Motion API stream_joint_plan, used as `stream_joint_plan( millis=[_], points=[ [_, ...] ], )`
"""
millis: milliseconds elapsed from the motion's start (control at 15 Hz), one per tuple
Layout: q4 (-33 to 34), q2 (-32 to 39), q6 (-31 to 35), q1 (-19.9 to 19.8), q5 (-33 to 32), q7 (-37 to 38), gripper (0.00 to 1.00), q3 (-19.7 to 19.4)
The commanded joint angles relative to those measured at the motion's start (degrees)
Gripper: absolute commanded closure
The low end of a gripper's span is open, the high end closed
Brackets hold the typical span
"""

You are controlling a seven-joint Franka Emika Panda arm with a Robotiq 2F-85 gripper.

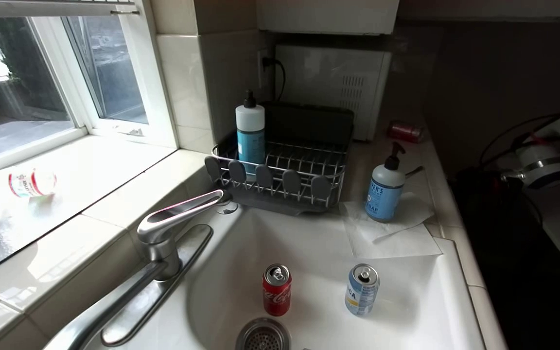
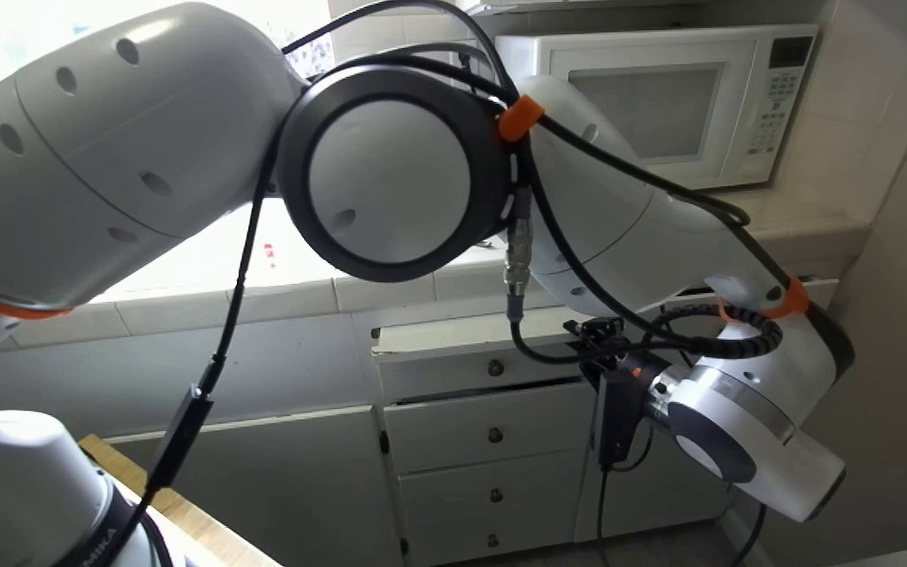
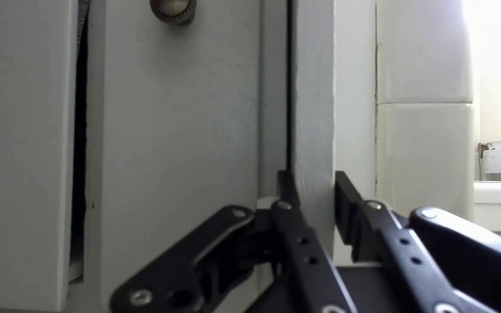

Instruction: Pull out the pull out chopping board

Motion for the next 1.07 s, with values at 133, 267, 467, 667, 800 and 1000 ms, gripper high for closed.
stream_joint_plan(
  millis=[133, 267, 467, 667, 800, 1000],
  points=[
    [11.17, 3.17, -3.31, -6.18, -3.71, 5.41, 0.94, -0.77],
    [12.90, 4.17, -4.53, -7.68, -5.16, 5.60, 0.94, -0.56],
    [15.61, 5.60, -5.75, -9.53, -7.42, 5.68, 0.94, -0.44],
    [18.30, 6.89, -6.04, -11.37, -8.19, 5.68, 0.94, 0.21],
    [20.55, 8.23, -6.14, -12.45, -8.74, 6.04, 0.94, 0.69],
    [23.11, 9.80, -5.09, -14.03, -8.17, 5.87, 0.94, 2.22]
  ],
)
